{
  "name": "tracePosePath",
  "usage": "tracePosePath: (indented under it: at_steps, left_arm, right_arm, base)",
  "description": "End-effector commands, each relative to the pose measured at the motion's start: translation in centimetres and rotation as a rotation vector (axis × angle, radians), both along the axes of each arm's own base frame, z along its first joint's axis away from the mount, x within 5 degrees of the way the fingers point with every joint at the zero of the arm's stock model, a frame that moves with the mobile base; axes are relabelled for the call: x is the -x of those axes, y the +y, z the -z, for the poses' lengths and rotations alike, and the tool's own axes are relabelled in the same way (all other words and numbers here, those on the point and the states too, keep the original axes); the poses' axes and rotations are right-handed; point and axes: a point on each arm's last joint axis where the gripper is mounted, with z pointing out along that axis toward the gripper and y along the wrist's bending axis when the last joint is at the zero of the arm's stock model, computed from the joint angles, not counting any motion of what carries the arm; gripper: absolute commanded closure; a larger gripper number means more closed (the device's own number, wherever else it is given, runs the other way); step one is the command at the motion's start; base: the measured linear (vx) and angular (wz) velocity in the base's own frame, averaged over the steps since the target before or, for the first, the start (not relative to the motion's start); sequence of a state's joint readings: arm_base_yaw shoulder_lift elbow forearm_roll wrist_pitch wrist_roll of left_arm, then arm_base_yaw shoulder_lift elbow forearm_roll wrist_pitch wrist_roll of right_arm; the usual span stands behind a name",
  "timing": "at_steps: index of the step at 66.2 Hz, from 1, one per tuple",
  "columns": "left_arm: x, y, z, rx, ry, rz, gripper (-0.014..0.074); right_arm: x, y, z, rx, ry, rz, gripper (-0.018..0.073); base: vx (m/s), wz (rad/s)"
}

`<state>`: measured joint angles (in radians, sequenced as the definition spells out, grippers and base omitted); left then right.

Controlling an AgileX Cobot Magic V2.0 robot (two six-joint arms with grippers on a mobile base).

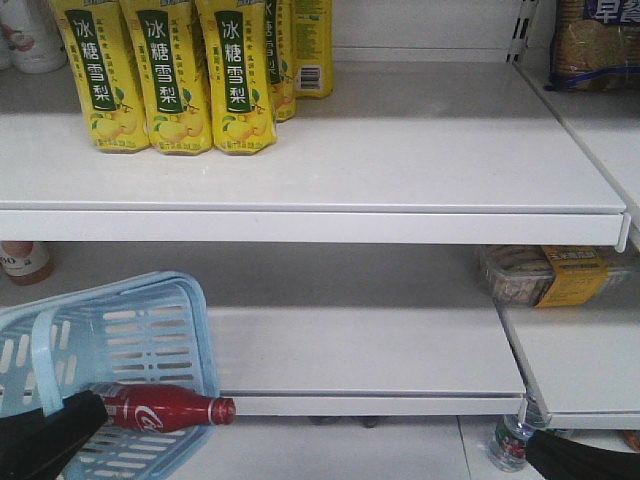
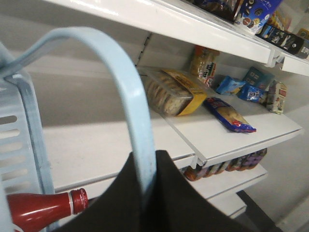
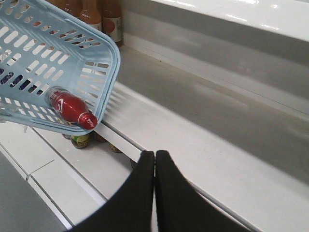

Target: Place coke in basket with both arms

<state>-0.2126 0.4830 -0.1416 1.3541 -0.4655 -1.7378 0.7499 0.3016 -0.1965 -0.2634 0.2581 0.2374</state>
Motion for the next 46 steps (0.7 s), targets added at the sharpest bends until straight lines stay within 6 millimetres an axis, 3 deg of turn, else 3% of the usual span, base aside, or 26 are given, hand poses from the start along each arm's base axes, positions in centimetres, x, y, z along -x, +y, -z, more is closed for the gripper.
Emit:
tracePosePath:
  at_steps: [1, 16, 46]
  left_arm:
    - [-0.3, 0.1, -2.0, 0.008, -0.138, -0.013, 0.0603]
    - [-0.8, 0.8, -2.9, -0.042, -0.288, -0.115, 0.0603]
    - [-1.6, 2.8, -3.1, -0.194, -0.368, -0.347, 0.0603]
  right_arm:
    - [-0.1, 0.3, -1.4, -0.038, -0.072, -0.017, 0.0568]
    - [-0.1, 0.3, -1.4, -0.038, -0.072, -0.017, 0.0568]
    - [-0.1, 0.3, -1.4, -0.038, -0.072, -0.017, 0.0568]
  base:
    - [0.0, 0.0]
    - [0.0, 0.0]
    - [0.0, 0.0]
